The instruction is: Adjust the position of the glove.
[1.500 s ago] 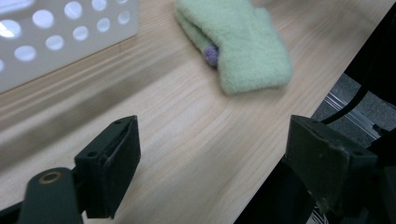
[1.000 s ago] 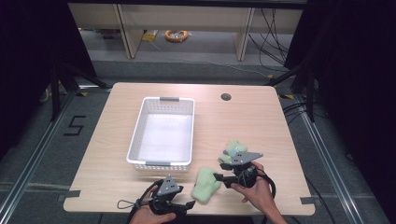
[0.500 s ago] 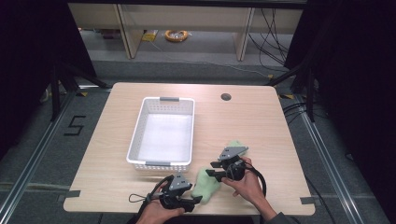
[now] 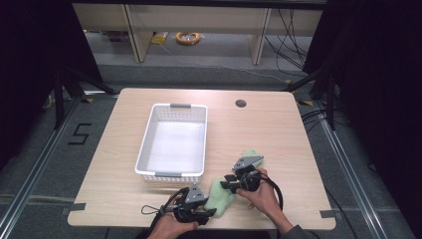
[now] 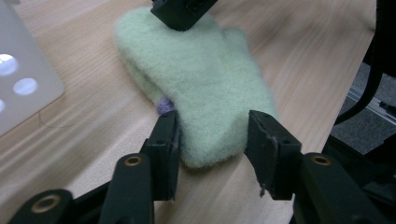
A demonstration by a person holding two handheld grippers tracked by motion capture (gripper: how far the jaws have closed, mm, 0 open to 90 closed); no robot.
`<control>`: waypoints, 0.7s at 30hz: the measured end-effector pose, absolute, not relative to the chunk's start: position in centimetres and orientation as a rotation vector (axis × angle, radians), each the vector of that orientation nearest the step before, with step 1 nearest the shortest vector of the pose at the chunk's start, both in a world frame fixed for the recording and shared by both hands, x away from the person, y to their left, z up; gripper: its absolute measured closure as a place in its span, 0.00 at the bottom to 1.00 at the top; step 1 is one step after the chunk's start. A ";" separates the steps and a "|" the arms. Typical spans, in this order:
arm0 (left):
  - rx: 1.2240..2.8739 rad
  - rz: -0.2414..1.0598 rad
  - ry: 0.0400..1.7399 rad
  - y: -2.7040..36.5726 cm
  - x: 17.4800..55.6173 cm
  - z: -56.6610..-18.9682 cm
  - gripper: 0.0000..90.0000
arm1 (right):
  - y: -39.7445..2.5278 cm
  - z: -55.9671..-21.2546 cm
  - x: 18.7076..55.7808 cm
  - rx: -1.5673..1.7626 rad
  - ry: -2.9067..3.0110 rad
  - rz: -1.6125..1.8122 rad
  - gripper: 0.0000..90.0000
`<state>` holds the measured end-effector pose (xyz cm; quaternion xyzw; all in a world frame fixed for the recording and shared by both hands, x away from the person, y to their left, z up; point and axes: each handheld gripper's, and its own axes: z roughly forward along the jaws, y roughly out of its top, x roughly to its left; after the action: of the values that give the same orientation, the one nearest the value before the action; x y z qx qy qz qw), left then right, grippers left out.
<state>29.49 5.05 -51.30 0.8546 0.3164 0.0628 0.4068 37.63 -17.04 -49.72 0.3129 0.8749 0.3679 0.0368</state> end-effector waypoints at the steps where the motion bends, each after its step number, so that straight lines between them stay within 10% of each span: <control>1: 2.146 0.151 0.808 5.1 29.5 -51.4 0.63 | -17.0 -49.7 37.6 0.975 2.696 1.128 0.75; 7: 2.131 0.126 0.830 5.5 29.7 -51.1 0.84 | -17.1 -50.0 37.2 1.004 2.698 1.158 0.91; 21: 2.120 0.122 0.738 5.7 30.0 -49.0 0.87 | -19.9 -47.5 33.8 1.133 2.566 1.396 0.94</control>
<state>30.00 5.71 -49.01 0.8505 0.2961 0.0490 0.4320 33.76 -19.91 -47.45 0.3616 0.8190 0.4455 0.0044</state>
